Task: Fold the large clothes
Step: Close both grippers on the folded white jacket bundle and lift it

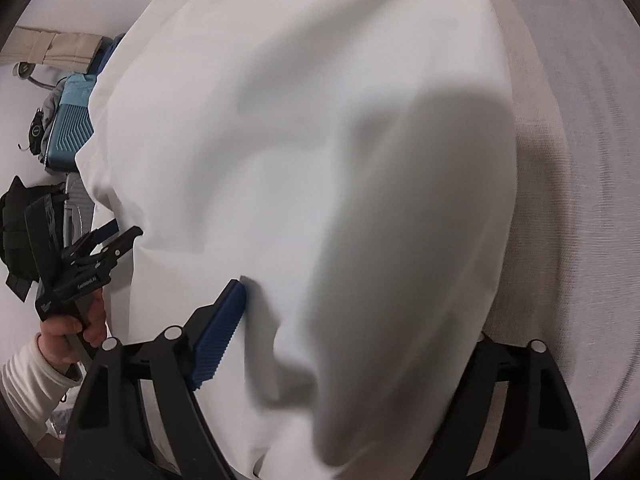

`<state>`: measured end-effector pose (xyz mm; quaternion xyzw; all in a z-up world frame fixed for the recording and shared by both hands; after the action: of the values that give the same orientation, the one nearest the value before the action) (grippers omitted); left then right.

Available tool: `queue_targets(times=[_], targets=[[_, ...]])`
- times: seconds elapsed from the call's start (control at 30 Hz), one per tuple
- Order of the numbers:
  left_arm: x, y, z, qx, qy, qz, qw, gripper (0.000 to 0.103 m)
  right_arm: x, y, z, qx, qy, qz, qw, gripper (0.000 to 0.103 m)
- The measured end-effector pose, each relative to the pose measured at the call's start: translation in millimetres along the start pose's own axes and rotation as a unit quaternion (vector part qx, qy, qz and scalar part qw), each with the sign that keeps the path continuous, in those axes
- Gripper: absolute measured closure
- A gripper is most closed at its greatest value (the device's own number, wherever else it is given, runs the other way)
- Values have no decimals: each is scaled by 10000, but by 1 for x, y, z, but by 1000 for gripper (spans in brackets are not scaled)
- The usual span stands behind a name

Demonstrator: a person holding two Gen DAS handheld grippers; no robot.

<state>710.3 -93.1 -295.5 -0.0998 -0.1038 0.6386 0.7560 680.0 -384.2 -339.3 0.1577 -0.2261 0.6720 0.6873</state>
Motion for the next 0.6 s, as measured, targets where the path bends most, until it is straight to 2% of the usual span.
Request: queue_targets(times=[0.03, 0.1, 0.2, 0.23, 0.3, 0.37, 0.43, 0.5, 0.6], targets=[[1, 0, 0, -1, 5, -2, 10000, 5, 3, -1, 2, -12, -14, 7, 10000, 49], [-1, 2, 0, -7, 7, -16, 10000, 5, 11, -2, 8, -67, -126, 21, 9999, 74], [-1, 3, -1, 0, 21, -21, 10000, 5, 12, -2, 9, -60, -207, -40, 9998, 75], [-2, 2, 0, 1, 16, -28, 10000, 5, 5, -2, 6, 60, -265, -163, 9995, 72], [-2, 2, 0, 7, 21, -18, 10000, 5, -6, -2, -2, 201, -458, -439, 9978, 60], [-4, 2, 0, 18, 26, -4, 10000, 5, -8, -3, -7, 253, -505, -541, 9969, 57], [-5, 1, 0, 18, 19, -5, 10000, 5, -2, -4, -7, 276, -345, -397, 9982, 64], [-6, 1, 1, 11, 14, -17, 10000, 5, -3, -4, -4, 313, -439, -579, 9969, 74], [-7, 0, 2, 5, 28, -16, 10000, 5, -1, -4, 2, 273, -344, -582, 9973, 79]])
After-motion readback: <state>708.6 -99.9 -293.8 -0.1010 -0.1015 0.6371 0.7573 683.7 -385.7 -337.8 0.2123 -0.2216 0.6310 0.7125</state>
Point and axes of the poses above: each gripper's, at about its wrist camera, not at the fingertips, and z roughly against the way its jaws point, x to its left, y to its underside, the point moved 5 cm from there along -z, roughly the way its jaws point, and after that the axes turned 1 degree about z, right-handed, at the moved point
